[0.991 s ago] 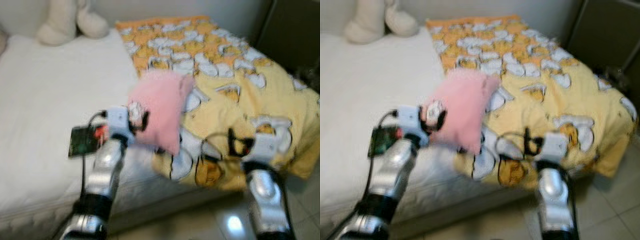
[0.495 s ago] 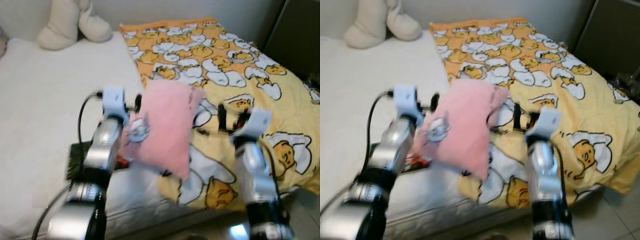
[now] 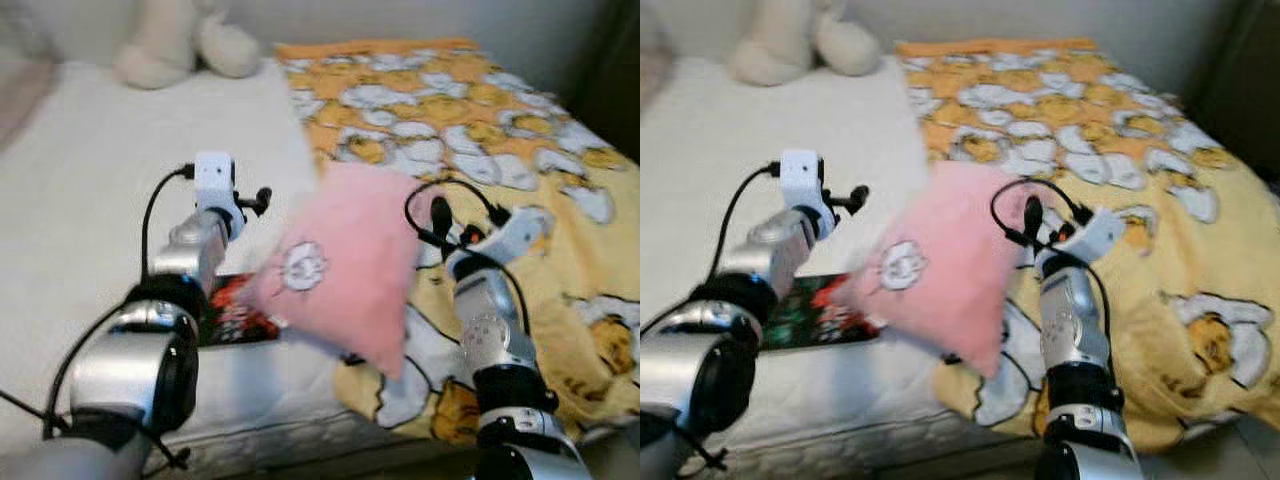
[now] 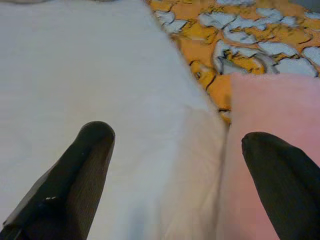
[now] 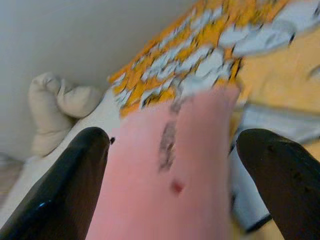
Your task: Clean up the room
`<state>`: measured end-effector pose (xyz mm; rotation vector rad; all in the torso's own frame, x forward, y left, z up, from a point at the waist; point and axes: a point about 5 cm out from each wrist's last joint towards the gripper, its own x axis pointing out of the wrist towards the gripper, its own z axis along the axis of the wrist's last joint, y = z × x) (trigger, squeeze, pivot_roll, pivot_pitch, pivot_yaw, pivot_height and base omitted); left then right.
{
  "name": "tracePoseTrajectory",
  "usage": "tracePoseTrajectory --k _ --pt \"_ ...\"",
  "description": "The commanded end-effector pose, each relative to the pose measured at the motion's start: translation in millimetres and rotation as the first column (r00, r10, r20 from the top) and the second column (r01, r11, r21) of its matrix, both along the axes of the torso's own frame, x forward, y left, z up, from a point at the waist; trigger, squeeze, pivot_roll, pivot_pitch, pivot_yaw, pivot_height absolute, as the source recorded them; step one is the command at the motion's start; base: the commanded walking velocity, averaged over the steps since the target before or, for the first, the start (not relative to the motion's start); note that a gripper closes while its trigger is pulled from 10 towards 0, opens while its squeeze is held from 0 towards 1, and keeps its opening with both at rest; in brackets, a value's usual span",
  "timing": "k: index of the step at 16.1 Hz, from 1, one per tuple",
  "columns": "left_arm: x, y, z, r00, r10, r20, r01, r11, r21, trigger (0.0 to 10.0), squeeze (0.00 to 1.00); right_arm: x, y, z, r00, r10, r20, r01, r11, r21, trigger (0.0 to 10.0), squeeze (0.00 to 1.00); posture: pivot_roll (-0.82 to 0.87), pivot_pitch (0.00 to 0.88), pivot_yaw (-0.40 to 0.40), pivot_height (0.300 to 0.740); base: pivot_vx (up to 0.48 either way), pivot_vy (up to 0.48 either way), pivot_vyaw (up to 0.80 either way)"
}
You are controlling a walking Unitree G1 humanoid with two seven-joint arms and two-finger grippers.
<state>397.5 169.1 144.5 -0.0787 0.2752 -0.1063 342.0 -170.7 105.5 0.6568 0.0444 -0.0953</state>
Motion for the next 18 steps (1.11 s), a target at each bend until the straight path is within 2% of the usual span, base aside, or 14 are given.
tracePoseTrajectory --k 1,2,4,6,8,10,11,14,18 --pt "1.4 0.8 1.7 0.999 -0.009 -0.036 0.009 1.0 -0.018 10.0 0.0 0.2 0.3 -0.8 1.0 0.004 -0.007 -0.003 0.999 0.048 10.0 0.0 0.01 0.0 0.033 0.74 0.0 0.0 0.0" --pt "1.2 0.4 1.6 0.999 -0.028 -0.035 0.025 0.998 -0.064 10.0 0.0 -2.3 0.9 -6.2 1.0 0.003 -0.03 0.0 0.995 0.104 10.0 0.0 0.01 0.006 0.032 0.74 0.0 0.0 0.0" --pt "-4.3 -7.0 -12.7 0.992 -0.092 -0.09 0.079 0.987 -0.141 10.0 0.0 -4.4 4.6 -18.8 0.996 0.035 -0.084 -0.019 0.982 0.188 10.0 0.0 -0.01 0.027 0.032 0.74 0.0 0.0 0.0" --pt "-8.6 -18.6 -22.6 0.983 -0.141 -0.121 0.116 0.973 -0.197 10.0 0.0 -6.7 5.0 -24.4 0.991 0.047 -0.122 -0.022 0.98 0.198 10.0 0.0 -0.03 0.037 0.022 0.74 0.0 0.0 0.0" --pt "-12.6 -35.2 -29.9 0.97 -0.205 -0.13 0.167 0.953 -0.253 10.0 0.0 -11.9 0.8 -24.2 0.99 0.032 -0.139 -0.011 0.988 0.151 10.0 0.0 -0.05 0.05 0.009 0.74 0.0 0.0 0.0" --pt "-15.3 -46.6 -33.9 0.96 -0.25 -0.129 0.208 0.939 -0.273 10.0 0.0 -16.0 1.9 -24.5 0.989 0.039 -0.146 -0.017 0.989 0.148 10.0 0.0 -0.07 0.058 -0.003 0.74 0.0 0.0 0.0" --pt "-19.9 -57.1 -41.4 0.948 -0.288 -0.139 0.243 0.931 -0.274 10.0 0.0 -21.1 6.6 -33.6 0.981 0.056 -0.185 -0.028 0.988 0.152 10.0 0.0 -0.08 0.058 -0.009 0.74 0.0 0.0 0.0" --pt "-28.5 -72.6 -54.8 0.932 -0.315 -0.181 0.251 0.919 -0.304 10.0 0.0 -31.3 13.4 -54.0 0.961 0.072 -0.267 -0.01 0.973 0.23 10.0 0.0 -0.1 0.056 -0.008 0.74 0.0 0.0 0.0" --pt "-37.2 -80.5 -68.2 0.914 -0.335 -0.228 0.269 0.923 -0.276 10.0 0.0 -28.2 22.3 -58.6 0.949 0.134 -0.287 -0.059 0.965 0.257 10.0 0.0 -0.09 0.041 -0.005 0.74 0.0 0.0 0.0"
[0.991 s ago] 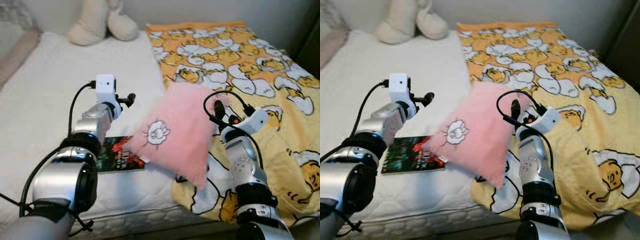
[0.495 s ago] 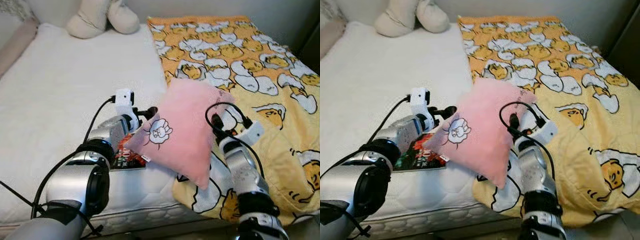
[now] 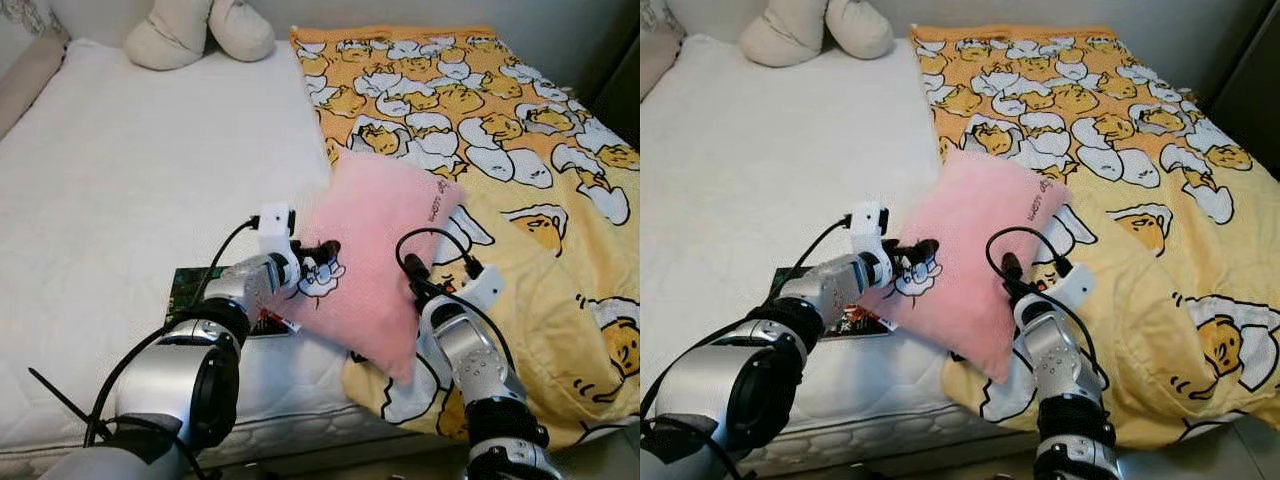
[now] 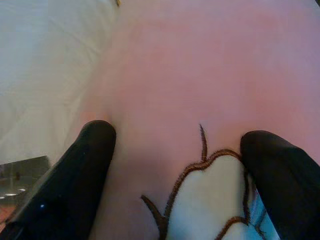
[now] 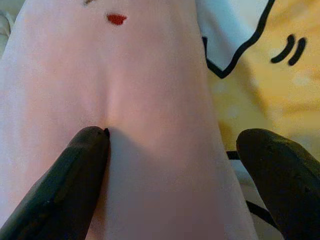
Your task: Clean up the room
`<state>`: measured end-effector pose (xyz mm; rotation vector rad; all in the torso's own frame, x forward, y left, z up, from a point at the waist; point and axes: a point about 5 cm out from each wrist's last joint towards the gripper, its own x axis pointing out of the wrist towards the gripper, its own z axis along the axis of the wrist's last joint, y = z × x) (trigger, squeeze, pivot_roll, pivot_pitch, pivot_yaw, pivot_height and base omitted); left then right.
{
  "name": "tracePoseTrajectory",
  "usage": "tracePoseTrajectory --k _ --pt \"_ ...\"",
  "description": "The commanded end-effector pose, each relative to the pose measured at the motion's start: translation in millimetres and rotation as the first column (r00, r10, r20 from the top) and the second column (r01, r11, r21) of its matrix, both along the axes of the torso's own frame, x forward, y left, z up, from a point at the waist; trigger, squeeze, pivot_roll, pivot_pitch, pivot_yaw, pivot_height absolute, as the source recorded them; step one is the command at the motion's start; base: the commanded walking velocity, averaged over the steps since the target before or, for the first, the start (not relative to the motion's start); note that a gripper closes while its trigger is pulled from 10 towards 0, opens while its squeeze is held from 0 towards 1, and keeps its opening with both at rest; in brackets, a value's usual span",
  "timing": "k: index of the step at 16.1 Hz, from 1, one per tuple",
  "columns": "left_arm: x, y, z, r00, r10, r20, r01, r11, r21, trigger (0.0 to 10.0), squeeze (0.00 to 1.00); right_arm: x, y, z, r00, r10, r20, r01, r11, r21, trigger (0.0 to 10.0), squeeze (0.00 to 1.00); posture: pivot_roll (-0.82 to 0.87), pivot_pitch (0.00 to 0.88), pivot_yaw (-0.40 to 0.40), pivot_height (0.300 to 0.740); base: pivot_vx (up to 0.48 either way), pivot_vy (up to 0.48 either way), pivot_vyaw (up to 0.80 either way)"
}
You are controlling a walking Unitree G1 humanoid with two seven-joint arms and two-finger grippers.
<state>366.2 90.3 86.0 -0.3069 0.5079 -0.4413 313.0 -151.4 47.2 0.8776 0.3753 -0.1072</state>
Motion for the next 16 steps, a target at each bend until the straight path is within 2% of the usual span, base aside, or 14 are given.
tracePoseTrajectory --k 1,3,4,5,10,16 --pt "-7.4 -6.4 -11.0 0.999 -0.023 -0.041 0.024 1.0 0.018 10.0 0.0 2.0 5.5 -1.0 1.0 0.027 -0.012 -0.026 0.999 0.025 10.0 0.0 -0.09 0.038 -0.006 0.74 0.0 0.0 0.0" --pt "-12.8 -18.0 -15.5 0.996 -0.071 -0.056 0.072 0.997 0.006 10.0 0.0 4.0 13.9 -3.4 0.997 0.071 -0.022 -0.07 0.997 0.041 10.0 0.0 -0.07 0.036 -0.009 0.74 0.0 0.0 0.0" --pt "-16.7 -20.6 -20.6 0.994 -0.083 -0.075 0.085 0.996 0.018 0.0 0.0 4.8 19.7 -5.1 0.995 0.093 -0.037 -0.093 0.995 0.025 8.5 0.0 -0.05 0.02 -0.013 0.74 0.0 0.0 0.0" --pt "-17.1 -19.9 -21.7 0.994 -0.068 -0.086 0.07 0.998 0.011 0.0 0.0 6.9 24.5 -2.5 0.993 0.111 -0.029 -0.11 0.994 0.02 0.0 0.0 -0.05 0.014 -0.01 0.74 0.0 0.0 0.0" --pt "-19.1 -20.6 -23.3 0.992 -0.04 -0.117 0.028 0.994 -0.104 0.0 0.0 10.2 23.4 3.5 0.993 0.117 0.017 -0.118 0.993 0.026 0.0 0.0 -0.08 0.0 0.01 0.74 0.0 0.0 0.0" --pt "-27.7 -13.2 -35.7 0.99 -0.038 -0.138 0.017 0.989 -0.149 0.0 0.0 -1.1 17.9 -4.1 0.991 0.131 0.017 -0.131 0.991 0.003 0.0 0.0 -0.09 0.0 0.012 0.74 0.0 0.0 0.0"
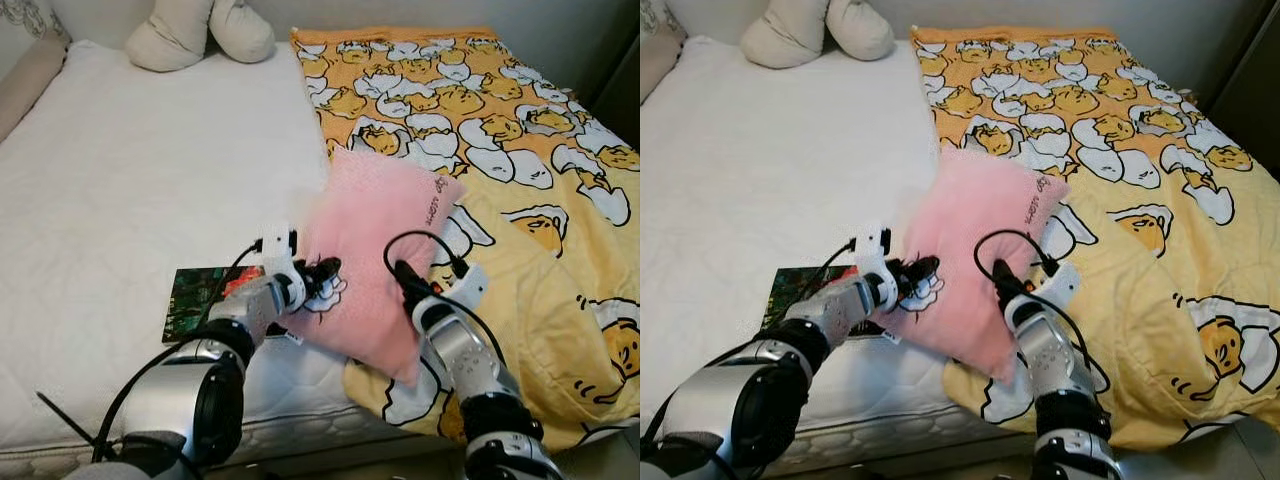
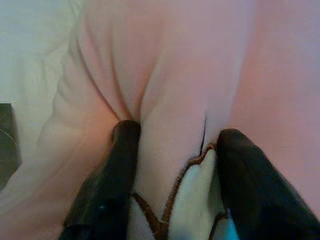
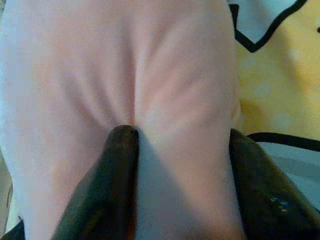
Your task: Clean up the room
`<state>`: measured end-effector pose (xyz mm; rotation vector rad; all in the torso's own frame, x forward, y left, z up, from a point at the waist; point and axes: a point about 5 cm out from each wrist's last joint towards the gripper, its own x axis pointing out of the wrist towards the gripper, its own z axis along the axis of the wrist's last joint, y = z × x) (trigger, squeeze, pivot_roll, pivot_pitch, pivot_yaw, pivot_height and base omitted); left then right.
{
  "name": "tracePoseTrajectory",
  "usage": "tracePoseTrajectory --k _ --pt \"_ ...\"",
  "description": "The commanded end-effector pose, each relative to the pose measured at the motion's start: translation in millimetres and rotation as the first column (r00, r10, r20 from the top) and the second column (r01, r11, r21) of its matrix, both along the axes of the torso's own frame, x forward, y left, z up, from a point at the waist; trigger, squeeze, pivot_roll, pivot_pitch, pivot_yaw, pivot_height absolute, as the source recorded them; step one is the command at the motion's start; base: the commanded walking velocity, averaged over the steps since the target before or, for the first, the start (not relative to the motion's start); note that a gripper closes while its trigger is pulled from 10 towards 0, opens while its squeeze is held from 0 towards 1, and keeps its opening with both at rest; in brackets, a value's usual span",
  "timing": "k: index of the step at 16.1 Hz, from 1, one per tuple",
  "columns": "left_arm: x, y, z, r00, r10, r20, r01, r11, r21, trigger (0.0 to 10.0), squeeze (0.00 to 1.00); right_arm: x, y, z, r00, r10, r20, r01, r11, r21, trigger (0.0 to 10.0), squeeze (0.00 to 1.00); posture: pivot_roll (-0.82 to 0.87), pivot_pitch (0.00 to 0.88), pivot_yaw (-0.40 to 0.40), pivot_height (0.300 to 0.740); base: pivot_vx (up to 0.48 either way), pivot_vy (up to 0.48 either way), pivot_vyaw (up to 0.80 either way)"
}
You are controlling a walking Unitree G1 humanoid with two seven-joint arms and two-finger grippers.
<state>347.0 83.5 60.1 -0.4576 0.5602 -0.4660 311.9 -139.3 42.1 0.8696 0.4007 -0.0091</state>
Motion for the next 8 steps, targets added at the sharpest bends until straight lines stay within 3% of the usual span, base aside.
tracePoseTrajectory --k 1,8 --pt "-10.3 -3.2 -12.7 0.998 -0.042 -0.035 0.042 0.999 0.01 0.0 0.0 -3.9 3.9 -3.1 0.999 0.048 -0.009 -0.048 0.998 -0.033 0.0 0.0 -0.1 0.0 0.012 0.74 0.0 0.0 0.0" --pt "-10.4 -6.0 -10.0 0.993 -0.119 0.023 0.118 0.992 0.042 0.0 0.0 -4.1 2.2 -5.4 0.997 0.083 0.004 -0.082 0.991 -0.103 0.0 0.0 -0.08 0.0 0.021 0.74 0.0 0.0 0.0"
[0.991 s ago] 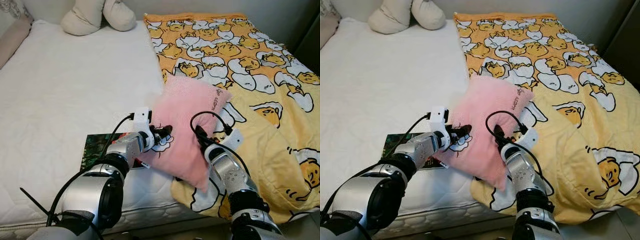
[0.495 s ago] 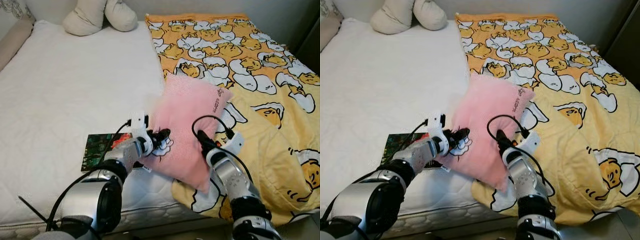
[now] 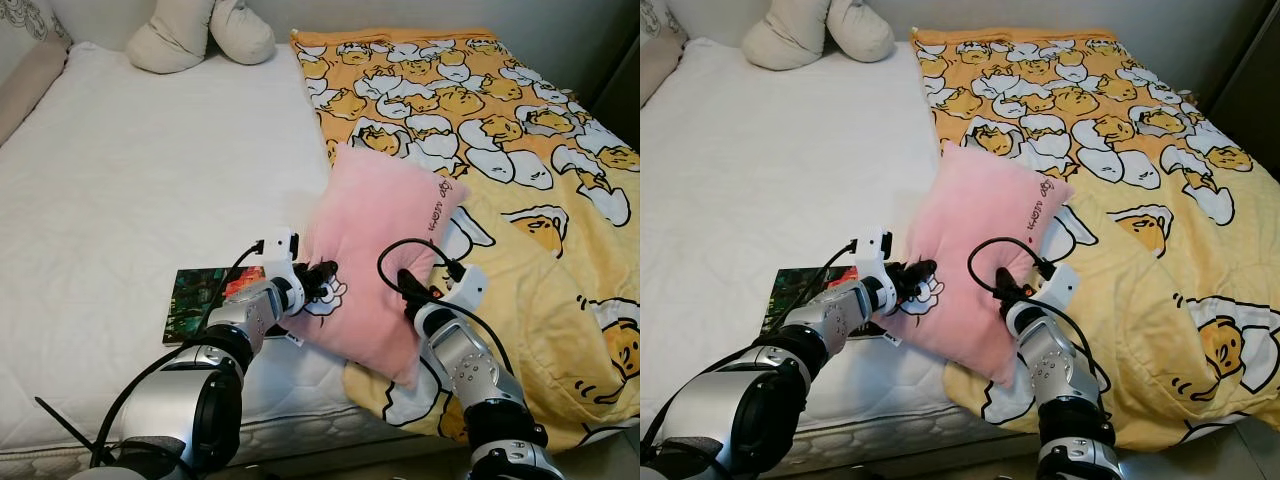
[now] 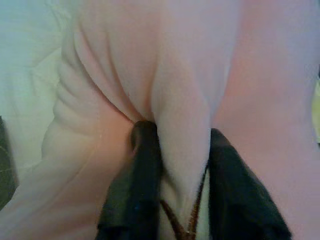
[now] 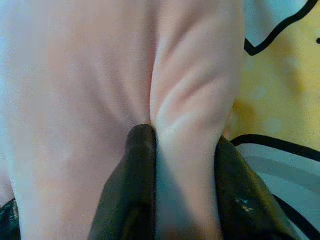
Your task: Clean up the room
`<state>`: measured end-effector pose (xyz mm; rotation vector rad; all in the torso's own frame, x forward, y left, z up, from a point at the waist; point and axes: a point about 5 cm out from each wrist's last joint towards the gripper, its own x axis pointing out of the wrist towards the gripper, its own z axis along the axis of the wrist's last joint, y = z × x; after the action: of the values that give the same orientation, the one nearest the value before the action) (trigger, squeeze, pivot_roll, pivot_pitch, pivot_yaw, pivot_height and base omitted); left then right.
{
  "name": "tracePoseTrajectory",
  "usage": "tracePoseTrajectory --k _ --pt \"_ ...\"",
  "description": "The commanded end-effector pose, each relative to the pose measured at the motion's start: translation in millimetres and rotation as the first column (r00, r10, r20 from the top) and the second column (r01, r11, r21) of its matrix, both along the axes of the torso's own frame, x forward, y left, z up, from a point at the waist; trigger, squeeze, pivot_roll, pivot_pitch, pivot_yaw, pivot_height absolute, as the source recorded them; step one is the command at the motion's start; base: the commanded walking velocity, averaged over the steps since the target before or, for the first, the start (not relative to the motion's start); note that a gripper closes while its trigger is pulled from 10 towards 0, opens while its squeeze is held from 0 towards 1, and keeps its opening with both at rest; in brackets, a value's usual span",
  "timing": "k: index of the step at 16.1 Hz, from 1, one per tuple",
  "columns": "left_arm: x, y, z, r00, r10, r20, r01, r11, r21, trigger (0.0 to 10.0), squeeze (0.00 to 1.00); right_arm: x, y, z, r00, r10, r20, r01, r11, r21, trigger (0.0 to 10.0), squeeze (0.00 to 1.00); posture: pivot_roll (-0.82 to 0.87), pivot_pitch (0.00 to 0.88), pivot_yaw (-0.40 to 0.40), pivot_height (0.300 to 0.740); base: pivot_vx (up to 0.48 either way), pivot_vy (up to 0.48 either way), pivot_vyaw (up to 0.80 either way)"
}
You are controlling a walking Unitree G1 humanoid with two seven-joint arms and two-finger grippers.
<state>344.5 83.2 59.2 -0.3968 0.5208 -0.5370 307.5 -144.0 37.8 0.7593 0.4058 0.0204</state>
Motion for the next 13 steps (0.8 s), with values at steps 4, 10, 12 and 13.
tracePoseTrajectory --k 4,10,12,13 --pt "2.0 -4.9 5.3 0.998 -0.032 0.047 0.032 0.999 0.006 0.0 0.0 -1.1 -1.1 -1.4 1.0 0.022 0.022 -0.02 0.996 -0.087 0.0 0.0 -0.07 0.0 0.022 0.74 0.0 0.0 0.0" --pt "-1.4 -9.0 4.3 0.997 -0.045 0.069 0.048 0.998 -0.048 0.0 0.0 3.2 -19.8 0.8 0.997 -0.041 0.065 0.046 0.996 -0.072 0.0 0.0 -0.08 0.0 0.043 0.74 0.0 0.0 0.0" --pt "1.7 -10.0 8.6 0.996 -0.034 0.081 0.038 0.998 -0.049 0.0 0.0 5.8 -21.2 2.3 0.997 -0.034 0.07 0.041 0.994 -0.102 0.0 0.0 -0.09 0.0 0.047 0.74 0.0 0.0 0.0" --pt "3.3 -11.3 11.3 0.996 -0.028 0.086 0.034 0.998 -0.061 0.0 0.0 8.1 -22.9 6.4 0.995 -0.038 0.092 0.048 0.994 -0.101 0.0 0.0 -0.11 0.0 0.056 0.74 0.0 0.0 0.0"
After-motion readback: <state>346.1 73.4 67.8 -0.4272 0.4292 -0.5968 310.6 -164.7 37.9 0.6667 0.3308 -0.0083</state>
